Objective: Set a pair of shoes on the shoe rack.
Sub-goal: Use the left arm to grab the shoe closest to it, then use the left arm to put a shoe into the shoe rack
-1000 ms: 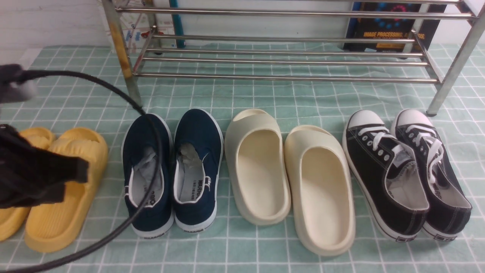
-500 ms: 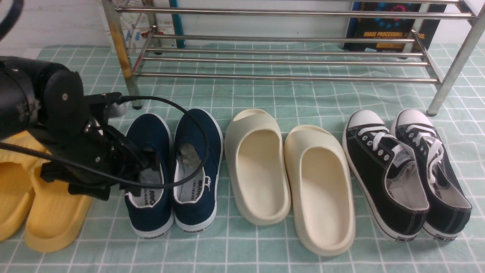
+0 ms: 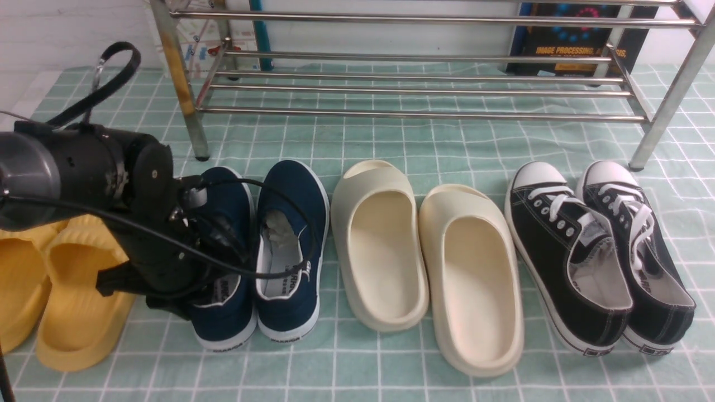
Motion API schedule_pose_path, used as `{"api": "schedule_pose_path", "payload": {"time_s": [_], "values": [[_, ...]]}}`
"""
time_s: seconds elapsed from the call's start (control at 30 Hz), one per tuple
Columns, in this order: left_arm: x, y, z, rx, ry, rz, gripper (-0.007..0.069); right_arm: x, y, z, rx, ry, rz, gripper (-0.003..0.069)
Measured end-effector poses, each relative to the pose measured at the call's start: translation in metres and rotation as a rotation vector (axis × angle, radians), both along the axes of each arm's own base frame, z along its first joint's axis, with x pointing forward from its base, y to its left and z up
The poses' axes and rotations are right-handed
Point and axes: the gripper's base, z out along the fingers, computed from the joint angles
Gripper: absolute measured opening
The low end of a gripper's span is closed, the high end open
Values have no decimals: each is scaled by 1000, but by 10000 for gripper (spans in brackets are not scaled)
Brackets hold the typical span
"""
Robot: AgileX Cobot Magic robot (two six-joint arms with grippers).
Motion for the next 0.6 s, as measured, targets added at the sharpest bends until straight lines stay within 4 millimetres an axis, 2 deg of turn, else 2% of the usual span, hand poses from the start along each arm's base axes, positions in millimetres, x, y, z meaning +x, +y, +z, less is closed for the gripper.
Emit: {"api": "schedule_pose_path", "payload": {"time_s": [0.03,0.07,0.2,0.23,0.27,0.3,0.37,0.5,0.6], "values": [[0,1,0,14,-3,-10,45,0,0,0,0,0,0,239],[0,2,1,23,-5,-18,11,0,0,0,0,0,0,239],[2,4,18,66,-20,-98,10,0,0,0,0,0,0,239],[1,6,38,81,-35,-123,9,0,0,0,0,0,0,239],[0,6,38,83,-28,-125,9,0,0,0,0,0,0,239],[-2,6,63,76,-74,-132,9,0,0,0,0,0,0,239],[-4,5,89,47,-133,-133,10,0,0,0,0,0,0,239],[3,-1,121,-15,-263,-154,10,0,0,0,0,0,0,239],[14,-6,130,-25,-286,-165,10,0,0,0,0,0,0,239]]}}
